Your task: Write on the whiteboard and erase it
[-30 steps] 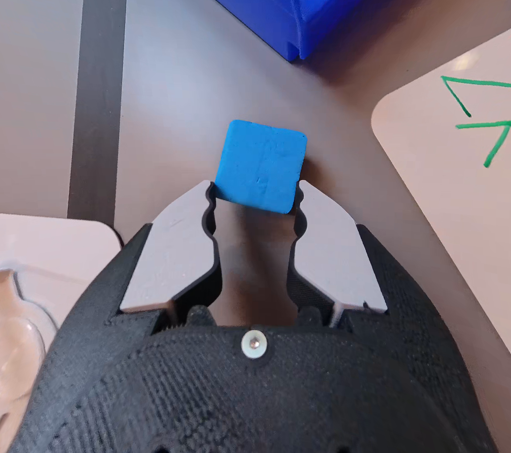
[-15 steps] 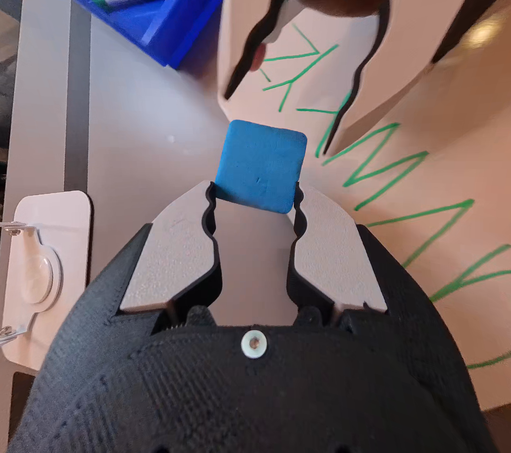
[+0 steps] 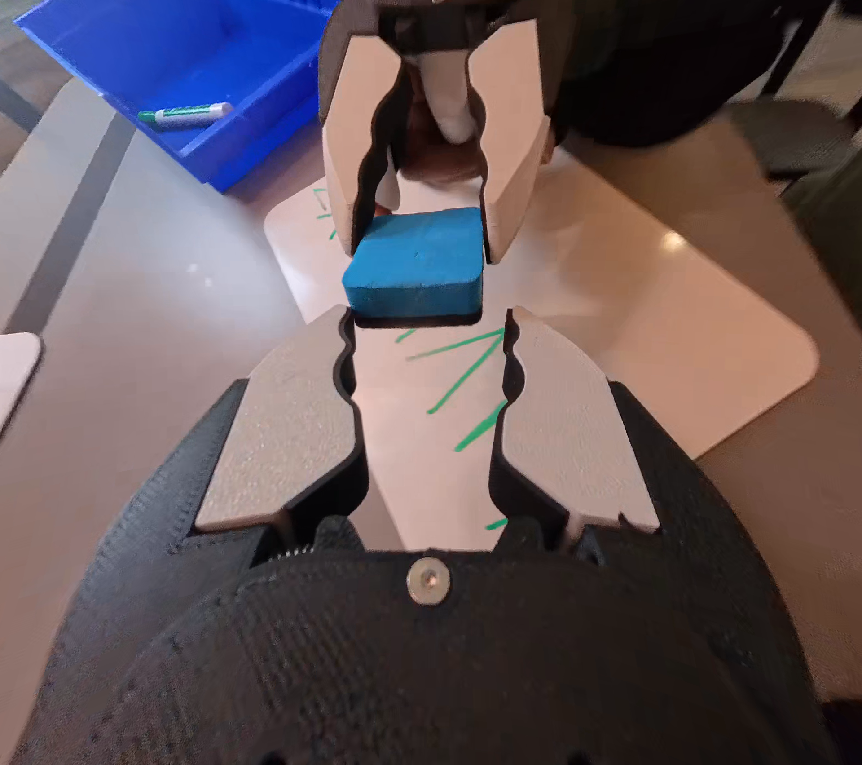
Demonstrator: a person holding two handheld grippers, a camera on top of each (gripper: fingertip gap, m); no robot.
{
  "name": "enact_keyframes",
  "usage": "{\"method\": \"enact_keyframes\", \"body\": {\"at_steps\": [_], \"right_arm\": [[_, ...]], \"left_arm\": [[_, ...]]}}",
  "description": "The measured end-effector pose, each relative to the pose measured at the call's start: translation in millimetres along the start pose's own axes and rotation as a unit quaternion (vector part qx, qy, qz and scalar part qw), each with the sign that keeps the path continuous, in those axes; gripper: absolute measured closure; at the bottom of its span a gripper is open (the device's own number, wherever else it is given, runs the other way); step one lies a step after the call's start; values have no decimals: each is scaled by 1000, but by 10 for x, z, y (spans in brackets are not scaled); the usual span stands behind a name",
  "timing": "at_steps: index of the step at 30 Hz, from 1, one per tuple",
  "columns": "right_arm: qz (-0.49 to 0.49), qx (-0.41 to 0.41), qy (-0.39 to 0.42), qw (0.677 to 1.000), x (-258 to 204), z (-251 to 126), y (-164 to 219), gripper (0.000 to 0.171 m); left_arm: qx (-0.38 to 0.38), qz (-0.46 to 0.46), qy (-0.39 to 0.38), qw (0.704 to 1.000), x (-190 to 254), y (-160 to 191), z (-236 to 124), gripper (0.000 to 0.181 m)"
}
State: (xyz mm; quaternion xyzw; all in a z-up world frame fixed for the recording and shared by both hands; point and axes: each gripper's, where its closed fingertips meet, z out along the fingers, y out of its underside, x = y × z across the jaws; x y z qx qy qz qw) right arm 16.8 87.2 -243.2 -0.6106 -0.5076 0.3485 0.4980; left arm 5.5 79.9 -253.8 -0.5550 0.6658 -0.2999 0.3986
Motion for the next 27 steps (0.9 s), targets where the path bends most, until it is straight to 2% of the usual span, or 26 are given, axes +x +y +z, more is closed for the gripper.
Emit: {"method": "enact_keyframes", "body": {"at_steps": [4,7,16,27], "right_arm": [[36,39,-68,996,-239,55,-131,118],[50,41,-88,994,-319,126,-119,118],[-38,-67,-75,994,-452,290,260,117],[-42,-58,-81,994,-511,280,256,117]], "left_arm": [[83,-69,20,994,175,-72,-132,128],[115,-87,24,989,215,-61,-190,128],[80,-48,29,995,349,148,-108,129],[109,-34,41,993,399,133,-105,129]]}}
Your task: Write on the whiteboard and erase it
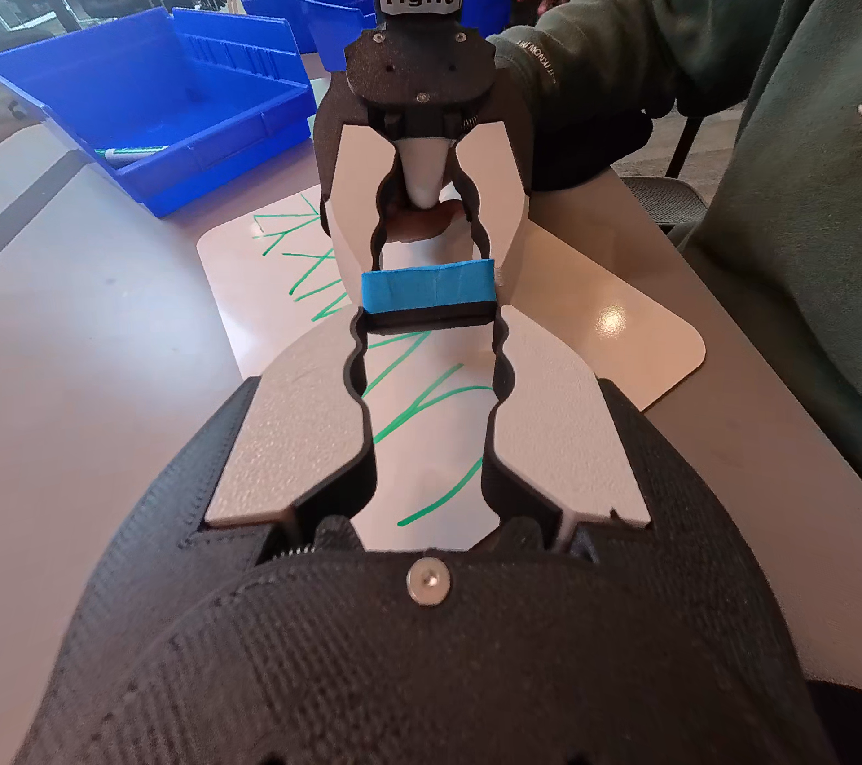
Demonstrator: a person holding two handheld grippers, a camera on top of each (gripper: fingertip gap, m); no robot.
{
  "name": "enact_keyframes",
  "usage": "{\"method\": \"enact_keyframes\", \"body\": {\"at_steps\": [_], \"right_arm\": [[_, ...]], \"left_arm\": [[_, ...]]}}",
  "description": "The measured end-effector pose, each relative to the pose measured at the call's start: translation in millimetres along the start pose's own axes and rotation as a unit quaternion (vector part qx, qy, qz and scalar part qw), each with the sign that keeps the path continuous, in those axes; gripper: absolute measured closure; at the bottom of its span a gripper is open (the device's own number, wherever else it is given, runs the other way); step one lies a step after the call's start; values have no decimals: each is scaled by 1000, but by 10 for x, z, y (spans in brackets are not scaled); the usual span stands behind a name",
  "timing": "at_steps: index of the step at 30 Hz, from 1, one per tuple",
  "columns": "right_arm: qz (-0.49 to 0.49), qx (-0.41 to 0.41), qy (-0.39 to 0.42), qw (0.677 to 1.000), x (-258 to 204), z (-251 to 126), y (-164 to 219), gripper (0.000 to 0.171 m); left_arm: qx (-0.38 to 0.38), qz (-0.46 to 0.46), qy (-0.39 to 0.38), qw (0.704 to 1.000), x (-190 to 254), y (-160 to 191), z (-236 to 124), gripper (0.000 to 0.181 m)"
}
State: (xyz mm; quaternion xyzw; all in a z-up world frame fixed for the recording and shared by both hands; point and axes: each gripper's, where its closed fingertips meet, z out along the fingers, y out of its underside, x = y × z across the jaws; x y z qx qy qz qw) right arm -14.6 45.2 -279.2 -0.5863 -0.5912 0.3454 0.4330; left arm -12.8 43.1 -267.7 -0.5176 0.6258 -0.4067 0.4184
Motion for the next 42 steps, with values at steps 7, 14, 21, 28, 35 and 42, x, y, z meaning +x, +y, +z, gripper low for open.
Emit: {"method": "enact_keyframes", "body": {"at_steps": [7,14,21,28,35,42], "right_arm": [[6,8,13,1000,67,-49,-39,118],[-9,-31,31,999,132,-75,54,118],[-5,-52,32,998,124,-66,109,117],[10,-53,35,998,131,-65,59,117],[27,-75,26,996,137,-50,108,120],[60,-245,176,952,841,-779,564,119]], "left_arm": [[-8,-4,-16,1000,-77,53,5,129],[-59,8,-43,997,-140,204,64,130],[-75,14,-49,996,-139,250,89,130],[-74,15,-49,996,-145,265,87,130],[-72,12,-48,996,-156,292,81,130],[-18,-29,-91,995,-324,234,-194,134]]}}
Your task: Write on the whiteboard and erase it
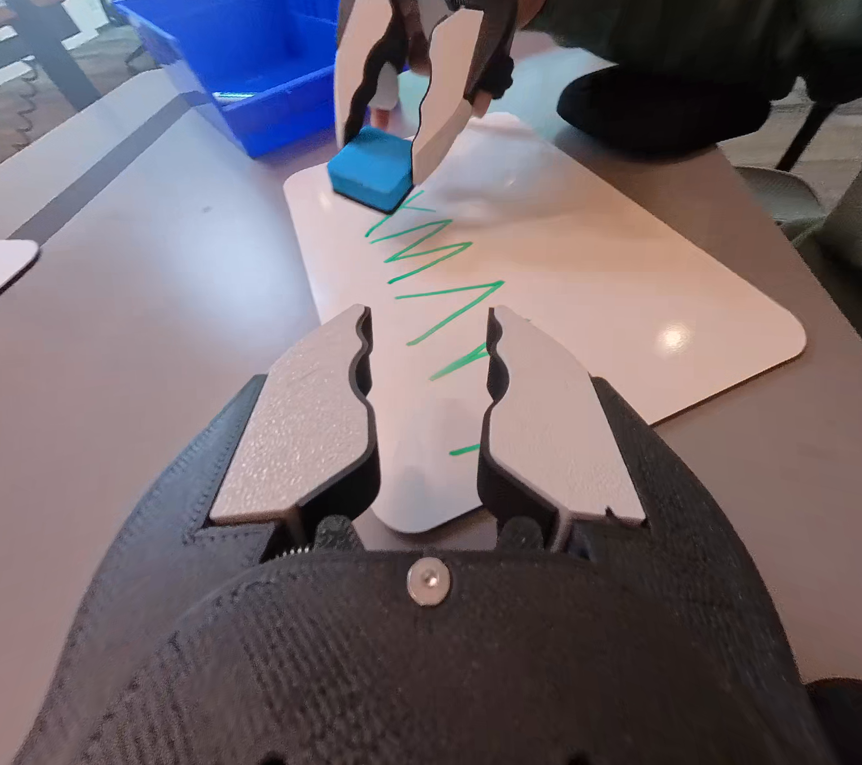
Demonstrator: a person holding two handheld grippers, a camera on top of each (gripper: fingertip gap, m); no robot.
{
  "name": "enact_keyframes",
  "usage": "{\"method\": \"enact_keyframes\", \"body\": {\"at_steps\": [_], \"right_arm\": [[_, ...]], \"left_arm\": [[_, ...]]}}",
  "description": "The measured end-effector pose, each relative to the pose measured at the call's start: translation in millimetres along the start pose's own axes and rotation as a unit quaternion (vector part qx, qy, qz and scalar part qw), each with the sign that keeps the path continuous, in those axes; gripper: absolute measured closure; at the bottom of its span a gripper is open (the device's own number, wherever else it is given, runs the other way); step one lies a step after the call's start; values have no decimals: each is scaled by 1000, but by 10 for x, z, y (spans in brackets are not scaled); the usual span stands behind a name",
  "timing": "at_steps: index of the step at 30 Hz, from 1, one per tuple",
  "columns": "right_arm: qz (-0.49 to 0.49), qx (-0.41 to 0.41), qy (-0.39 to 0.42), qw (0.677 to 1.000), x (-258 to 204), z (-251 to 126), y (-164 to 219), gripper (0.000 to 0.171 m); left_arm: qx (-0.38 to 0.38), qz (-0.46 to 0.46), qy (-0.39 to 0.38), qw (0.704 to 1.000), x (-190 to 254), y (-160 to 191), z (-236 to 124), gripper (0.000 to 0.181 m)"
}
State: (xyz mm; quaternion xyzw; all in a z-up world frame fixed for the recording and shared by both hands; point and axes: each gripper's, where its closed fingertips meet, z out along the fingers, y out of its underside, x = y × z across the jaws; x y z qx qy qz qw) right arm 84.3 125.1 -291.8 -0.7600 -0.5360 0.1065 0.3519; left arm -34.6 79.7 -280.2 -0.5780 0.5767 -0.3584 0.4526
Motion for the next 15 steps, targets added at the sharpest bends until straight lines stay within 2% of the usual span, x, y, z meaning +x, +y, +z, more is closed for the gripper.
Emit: {"method": "enact_keyframes", "body": {"at_steps": [3,8,10,13,15], "right_arm": [[43,-73,40,996,304,-114,389,119],[155,-94,41,983,507,-157,846,119],[179,-76,25,981,487,-145,857,119],[146,-94,28,984,440,-170,874,117],[136,-107,27,984,435,-175,899,105]], "left_arm": [[2,-9,-24,1000,-77,53,-78,136],[13,-40,-31,999,-162,58,-145,134],[13,-49,-32,998,-193,60,-145,134],[9,-58,-26,998,-210,77,-151,134],[-3,-60,-19,998,-211,107,-158,135]]}}
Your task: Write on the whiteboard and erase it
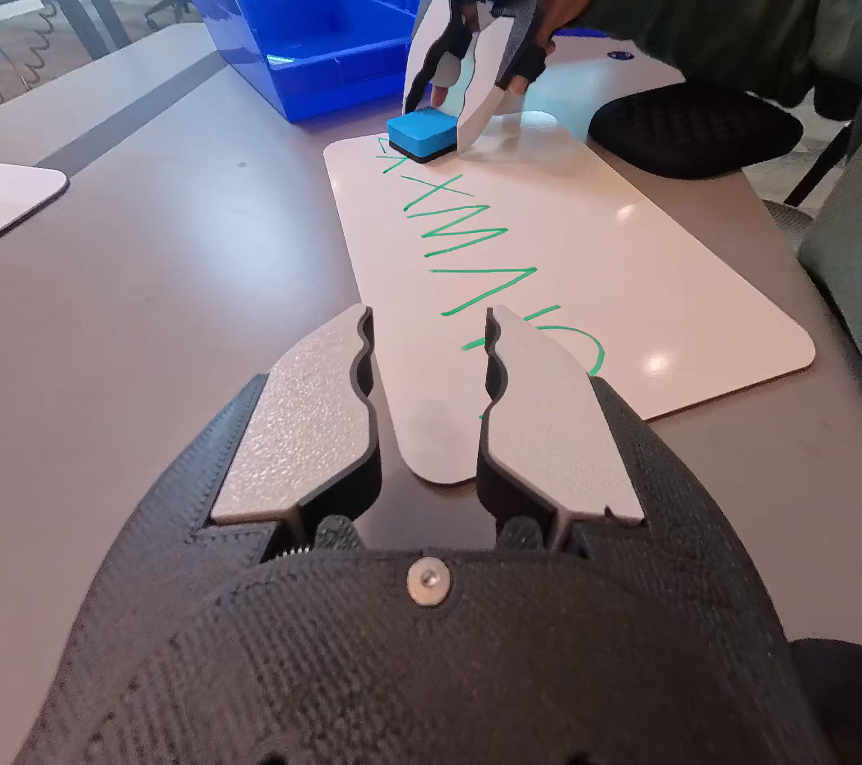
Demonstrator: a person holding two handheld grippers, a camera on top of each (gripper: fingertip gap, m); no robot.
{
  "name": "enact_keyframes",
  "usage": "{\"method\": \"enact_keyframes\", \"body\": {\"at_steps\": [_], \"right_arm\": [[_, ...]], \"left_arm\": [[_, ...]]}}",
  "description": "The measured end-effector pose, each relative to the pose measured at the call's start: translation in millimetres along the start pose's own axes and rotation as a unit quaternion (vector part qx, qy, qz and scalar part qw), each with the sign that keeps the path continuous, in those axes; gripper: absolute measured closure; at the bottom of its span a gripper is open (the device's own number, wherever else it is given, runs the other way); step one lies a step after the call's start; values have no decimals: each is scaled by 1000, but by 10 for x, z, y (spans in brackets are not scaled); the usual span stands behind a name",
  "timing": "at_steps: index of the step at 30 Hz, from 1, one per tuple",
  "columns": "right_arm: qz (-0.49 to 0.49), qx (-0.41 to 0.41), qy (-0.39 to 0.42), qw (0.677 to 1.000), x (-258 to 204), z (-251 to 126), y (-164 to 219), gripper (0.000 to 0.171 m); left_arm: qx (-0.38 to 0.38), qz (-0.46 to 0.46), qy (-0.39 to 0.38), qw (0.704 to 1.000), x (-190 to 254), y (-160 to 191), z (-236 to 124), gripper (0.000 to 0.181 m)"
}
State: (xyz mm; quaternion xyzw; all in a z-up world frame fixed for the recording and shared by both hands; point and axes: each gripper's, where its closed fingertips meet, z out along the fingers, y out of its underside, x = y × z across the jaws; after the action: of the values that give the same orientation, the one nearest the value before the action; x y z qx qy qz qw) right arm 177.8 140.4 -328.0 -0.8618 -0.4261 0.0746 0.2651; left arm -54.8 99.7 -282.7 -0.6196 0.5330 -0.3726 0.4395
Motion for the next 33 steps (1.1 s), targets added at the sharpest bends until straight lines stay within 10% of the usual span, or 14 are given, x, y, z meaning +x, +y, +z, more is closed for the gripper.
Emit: {"method": "enact_keyframes", "body": {"at_steps": [19,33], "right_arm": [[-4,-23,-24,999,-19,-37,-64,121],[10,-38,-18,999,6,-23,-67,121]], "left_arm": [[-195,91,48,975,139,555,-214,181],[-229,170,269,920,1688,358,418,181]]}}
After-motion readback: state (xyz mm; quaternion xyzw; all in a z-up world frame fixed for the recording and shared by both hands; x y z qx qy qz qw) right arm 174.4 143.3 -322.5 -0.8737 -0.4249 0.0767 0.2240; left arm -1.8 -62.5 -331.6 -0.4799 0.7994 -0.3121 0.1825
